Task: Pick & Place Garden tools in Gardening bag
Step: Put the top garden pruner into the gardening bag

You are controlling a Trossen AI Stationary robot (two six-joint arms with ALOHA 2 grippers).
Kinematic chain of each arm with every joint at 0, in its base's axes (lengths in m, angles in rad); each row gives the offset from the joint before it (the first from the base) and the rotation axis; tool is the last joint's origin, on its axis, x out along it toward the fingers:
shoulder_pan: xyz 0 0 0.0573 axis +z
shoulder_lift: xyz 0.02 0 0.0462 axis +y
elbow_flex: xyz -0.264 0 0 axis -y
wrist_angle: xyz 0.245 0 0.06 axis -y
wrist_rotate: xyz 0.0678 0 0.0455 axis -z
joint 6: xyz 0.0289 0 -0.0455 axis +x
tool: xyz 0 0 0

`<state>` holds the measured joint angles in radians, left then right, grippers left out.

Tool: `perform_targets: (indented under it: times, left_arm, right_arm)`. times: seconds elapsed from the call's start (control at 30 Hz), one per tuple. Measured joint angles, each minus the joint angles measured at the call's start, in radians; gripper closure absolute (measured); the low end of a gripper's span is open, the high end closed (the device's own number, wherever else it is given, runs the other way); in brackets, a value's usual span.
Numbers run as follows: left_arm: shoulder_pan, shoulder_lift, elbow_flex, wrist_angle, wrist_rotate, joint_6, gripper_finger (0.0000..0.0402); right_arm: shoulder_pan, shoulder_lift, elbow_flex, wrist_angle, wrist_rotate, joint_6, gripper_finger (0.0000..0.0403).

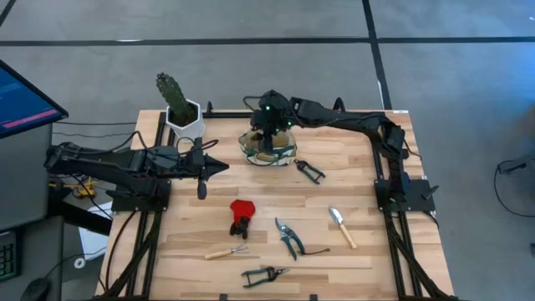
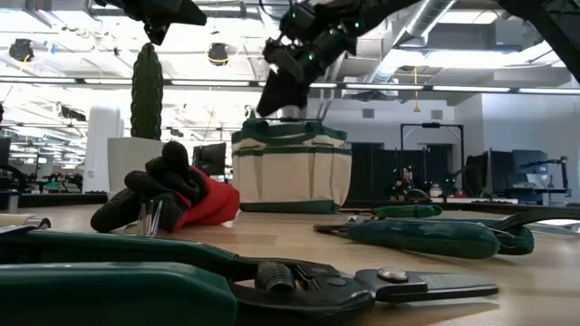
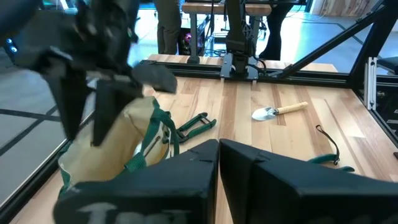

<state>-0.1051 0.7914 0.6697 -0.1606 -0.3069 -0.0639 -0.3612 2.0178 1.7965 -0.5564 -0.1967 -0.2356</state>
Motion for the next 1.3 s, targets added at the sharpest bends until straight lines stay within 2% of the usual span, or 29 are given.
perform_targets:
  times: [0.23, 0.5, 0.7, 0.9, 1.3]
  left_arm:
    - [0.0, 0.0, 0.0, 0.0, 0.0, 0.0, 0.0398]
    - [0.0, 0.0, 0.0, 0.0, 0.0, 0.0, 0.0398]
    - [0.0, 0.0, 0.0, 0.0, 0.0, 0.0, 0.0398]
    - [0.0, 0.0, 0.0, -0.001, 0.0, 0.0, 0.0398]
    - [0.0, 0.0, 0.0, -0.001, 0.0, -0.001, 0.0398]
  right_arm:
    - [-0.001, 0.0, 0.165, -0.115, 0.0, 0.006, 0.0268]
    - [-0.001, -0.004, 0.313, -0.286, 0.023, 0.027, 0.033]
    - [-0.001, -0.018, 0.353, -0.398, 0.026, 0.059, 0.037]
    - [0.004, -0.045, 0.356, -0.437, 0.01, 0.061, 0.0398]
    - [0.028, -0.135, 0.355, -0.429, -0.02, 0.053, 0.0401]
